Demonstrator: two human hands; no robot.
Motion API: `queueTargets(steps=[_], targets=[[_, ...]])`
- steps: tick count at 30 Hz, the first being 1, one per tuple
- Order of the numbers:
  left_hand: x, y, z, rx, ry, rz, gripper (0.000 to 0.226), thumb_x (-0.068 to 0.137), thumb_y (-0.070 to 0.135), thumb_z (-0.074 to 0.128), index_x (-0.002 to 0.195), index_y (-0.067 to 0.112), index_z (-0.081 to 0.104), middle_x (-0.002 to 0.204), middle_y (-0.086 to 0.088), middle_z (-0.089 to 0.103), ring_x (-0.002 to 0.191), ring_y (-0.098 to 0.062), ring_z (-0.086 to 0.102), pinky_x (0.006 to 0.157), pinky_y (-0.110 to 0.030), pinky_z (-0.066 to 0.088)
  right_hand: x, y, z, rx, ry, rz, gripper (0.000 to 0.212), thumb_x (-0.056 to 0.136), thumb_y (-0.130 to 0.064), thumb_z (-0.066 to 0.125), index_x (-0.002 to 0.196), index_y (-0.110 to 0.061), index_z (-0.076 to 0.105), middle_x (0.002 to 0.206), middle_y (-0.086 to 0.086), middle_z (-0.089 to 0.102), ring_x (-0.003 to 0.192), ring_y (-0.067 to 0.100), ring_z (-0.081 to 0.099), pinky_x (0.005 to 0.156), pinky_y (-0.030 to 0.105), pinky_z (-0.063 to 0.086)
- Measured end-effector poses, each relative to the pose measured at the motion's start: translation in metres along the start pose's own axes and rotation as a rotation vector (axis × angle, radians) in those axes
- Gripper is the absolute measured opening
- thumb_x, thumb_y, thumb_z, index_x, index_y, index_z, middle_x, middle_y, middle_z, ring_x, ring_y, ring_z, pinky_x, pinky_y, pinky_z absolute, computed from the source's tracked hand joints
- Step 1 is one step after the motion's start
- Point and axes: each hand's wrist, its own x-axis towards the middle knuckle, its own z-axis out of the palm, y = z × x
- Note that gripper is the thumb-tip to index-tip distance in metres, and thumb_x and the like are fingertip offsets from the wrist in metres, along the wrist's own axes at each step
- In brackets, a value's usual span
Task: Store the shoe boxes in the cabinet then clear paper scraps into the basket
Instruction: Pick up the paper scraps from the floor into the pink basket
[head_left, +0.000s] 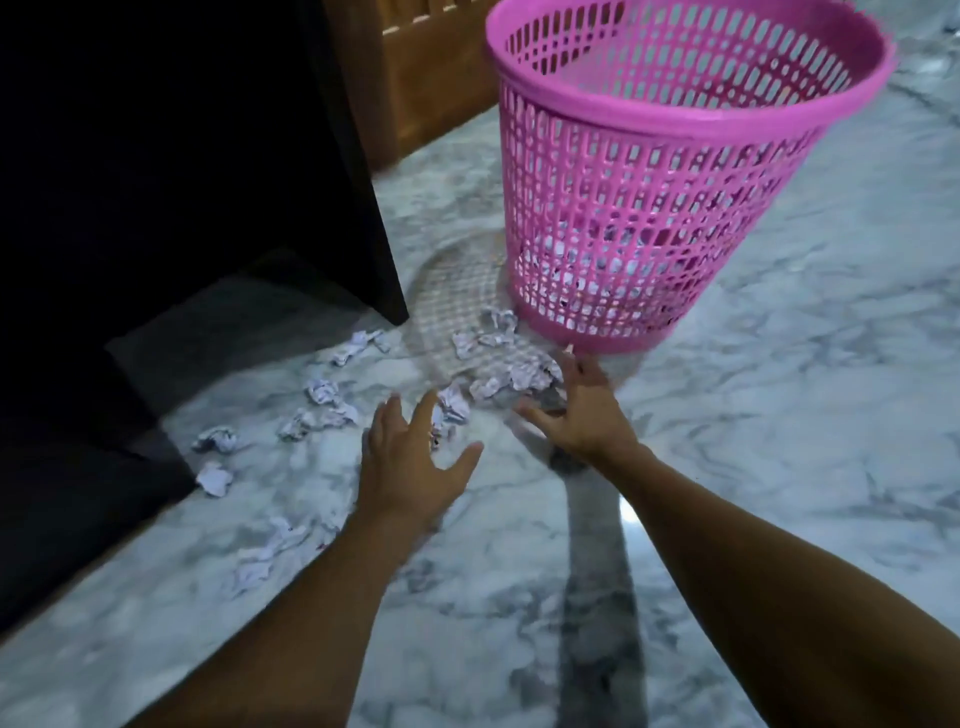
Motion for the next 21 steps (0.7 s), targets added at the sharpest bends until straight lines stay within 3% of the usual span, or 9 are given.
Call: queueTargets(steps=[5, 8, 11, 15, 18, 21], targets=[[-0.024, -0.025, 0.029, 0.083, -0.043, -0.006, 0.109, 0.068, 0.087, 0.048, 0.154, 0.041, 0.000, 0.163, -0.008, -0.008, 0.150, -0.022, -0.012, 0.121, -0.045, -0.005, -0.005, -0.006, 0.016, -0.016, 0.023, -0.080, 0.088, 0.075, -0.073, 0.061, 0.144, -0.023, 0.041, 0.146, 0.015, 0.037, 0.135, 0.034, 0.036, 0.111, 0.047, 0.038], [-0.023, -0.031, 0.039, 0.140, 0.014, 0.040, 0.111, 0.066, 0.090, 0.044, 0.154, 0.039, -0.003, 0.163, -0.009, -0.012, 0.150, -0.023, -0.013, 0.120, -0.047, -0.007, 0.005, -0.015, 0.021, -0.041, -0.053, -0.129, 0.092, 0.077, -0.076, 0.058, 0.152, -0.032, 0.025, 0.161, 0.012, 0.015, 0.150, 0.031, 0.013, 0.120, 0.047, 0.024], [-0.015, -0.039, 0.042, 0.177, 0.053, 0.057, 0.107, 0.069, 0.090, 0.037, 0.153, 0.039, -0.006, 0.163, -0.008, -0.012, 0.150, -0.023, -0.013, 0.120, -0.047, -0.006, 0.021, -0.030, 0.028, -0.079, -0.046, -0.251, 0.093, 0.075, -0.081, 0.052, 0.152, -0.035, 0.027, 0.164, 0.011, 0.009, 0.152, 0.028, 0.003, 0.122, 0.049, 0.015], [-0.004, -0.043, 0.043, 0.175, 0.070, 0.067, 0.103, 0.072, 0.088, 0.033, 0.153, 0.038, -0.004, 0.163, -0.008, -0.009, 0.150, -0.023, -0.010, 0.119, -0.046, -0.005, 0.038, -0.046, 0.046, -0.149, -0.131, -0.264, 0.074, 0.084, -0.076, 0.045, 0.146, -0.037, 0.040, 0.161, 0.006, 0.025, 0.149, 0.026, 0.017, 0.122, 0.044, 0.013], [0.005, -0.044, 0.046, 0.177, 0.063, 0.087, 0.101, 0.074, 0.087, 0.033, 0.154, 0.036, -0.004, 0.163, -0.008, -0.009, 0.150, -0.023, -0.010, 0.120, -0.044, -0.005, 0.035, -0.050, 0.059, -0.092, -0.083, -0.241, 0.046, 0.094, -0.052, 0.051, 0.131, -0.026, 0.059, 0.135, 0.008, 0.055, 0.129, 0.028, 0.044, 0.110, 0.038, 0.032], [0.017, -0.042, 0.050, 0.140, 0.104, 0.130, 0.097, 0.077, 0.082, 0.036, 0.154, 0.034, 0.003, 0.163, -0.010, -0.002, 0.151, -0.024, -0.002, 0.122, -0.045, 0.002, 0.030, -0.052, 0.057, 0.007, -0.030, -0.253, 0.029, 0.092, -0.030, 0.060, 0.116, -0.013, 0.066, 0.114, 0.008, 0.062, 0.112, 0.026, 0.050, 0.095, 0.033, 0.038]])
